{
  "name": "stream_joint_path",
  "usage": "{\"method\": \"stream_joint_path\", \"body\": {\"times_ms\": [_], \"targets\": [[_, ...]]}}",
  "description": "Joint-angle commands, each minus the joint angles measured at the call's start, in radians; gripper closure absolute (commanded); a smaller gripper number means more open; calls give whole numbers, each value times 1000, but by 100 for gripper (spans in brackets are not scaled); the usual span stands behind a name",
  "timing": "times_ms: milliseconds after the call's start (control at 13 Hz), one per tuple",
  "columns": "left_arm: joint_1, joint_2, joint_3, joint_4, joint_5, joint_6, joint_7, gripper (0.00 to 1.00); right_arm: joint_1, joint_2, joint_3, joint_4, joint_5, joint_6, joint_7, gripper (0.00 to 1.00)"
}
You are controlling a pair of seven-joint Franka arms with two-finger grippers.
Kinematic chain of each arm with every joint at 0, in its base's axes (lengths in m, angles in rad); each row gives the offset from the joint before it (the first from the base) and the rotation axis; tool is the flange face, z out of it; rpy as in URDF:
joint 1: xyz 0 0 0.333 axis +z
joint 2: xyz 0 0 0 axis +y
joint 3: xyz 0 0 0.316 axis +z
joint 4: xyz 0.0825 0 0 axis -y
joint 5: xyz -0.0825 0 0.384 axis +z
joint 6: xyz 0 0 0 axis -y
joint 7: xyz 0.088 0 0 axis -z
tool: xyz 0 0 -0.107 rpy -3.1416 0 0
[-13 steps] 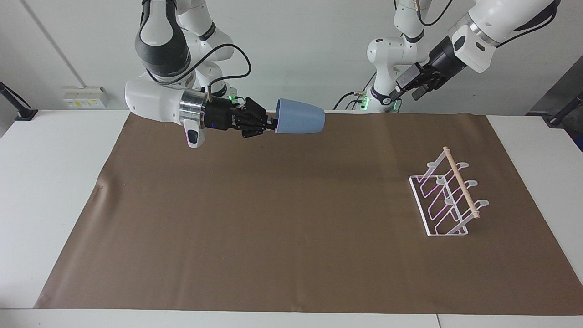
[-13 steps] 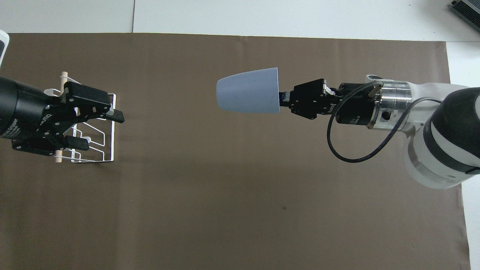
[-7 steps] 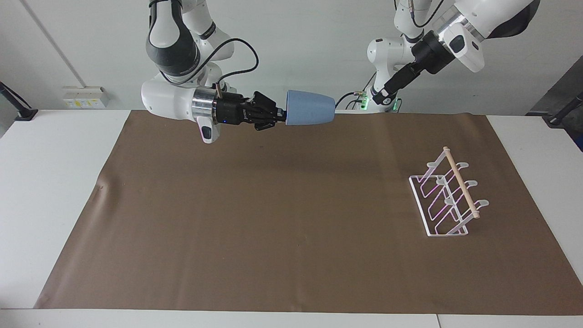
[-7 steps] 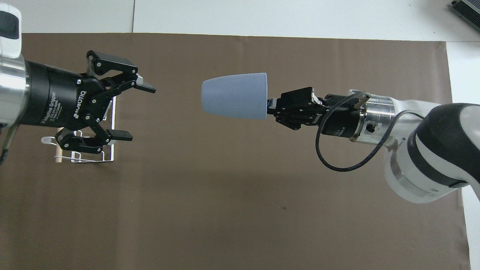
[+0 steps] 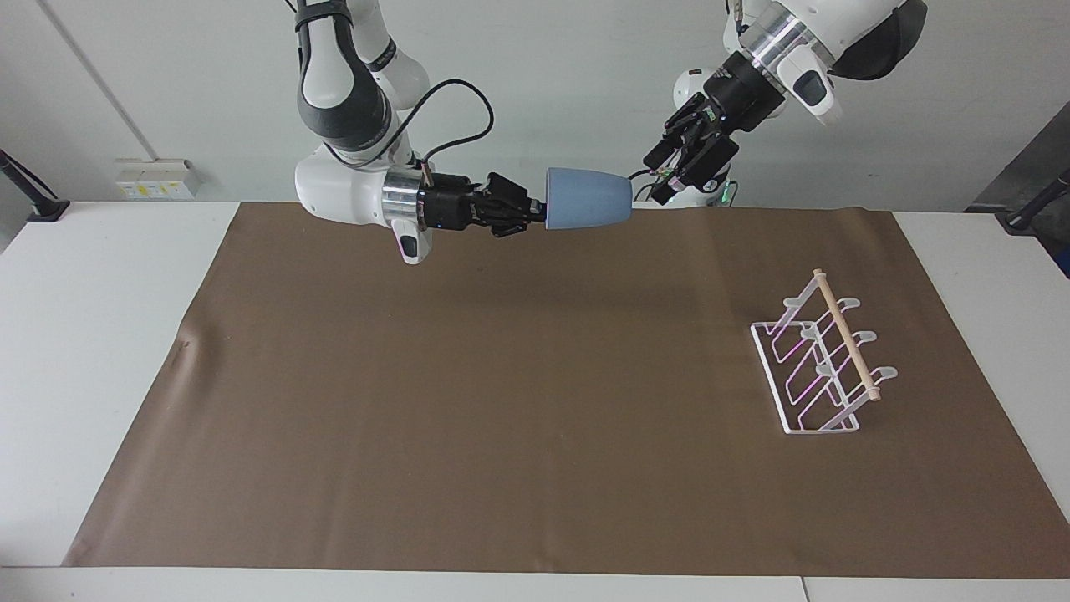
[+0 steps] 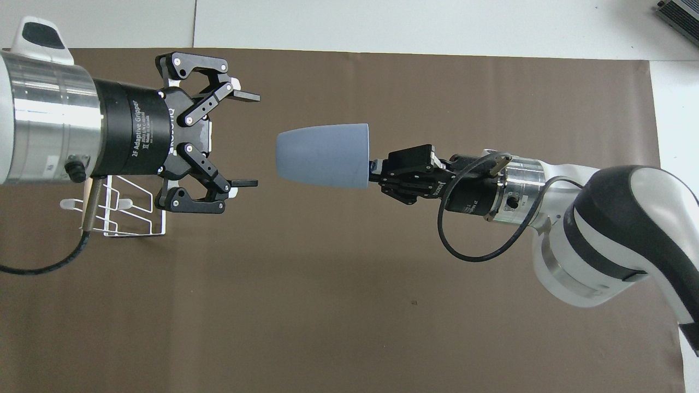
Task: Hang cup on cup holder
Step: 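Bring the left gripper open around the cup base held by the right gripper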
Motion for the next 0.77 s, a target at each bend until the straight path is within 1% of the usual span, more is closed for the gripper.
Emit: {"method": "stream_joint_path", "body": {"times_ms": [0,230,460,690], "targets": [[-48,-14,12,-42,3,53,-120,0,0,-19,2,-37,33,9,-51,100],[-72,-46,12,-111,2,68,-187,0,0,-23,2,-43,33,11,-56,100],[-71,-48,10,-131,2,114,-243,0,-3,-21,2,-43,25,16,-57,100],[-74,-62,8,-190,-3,181,-266,0,-3,-21,0,-42,22,16,-57,100]]}}
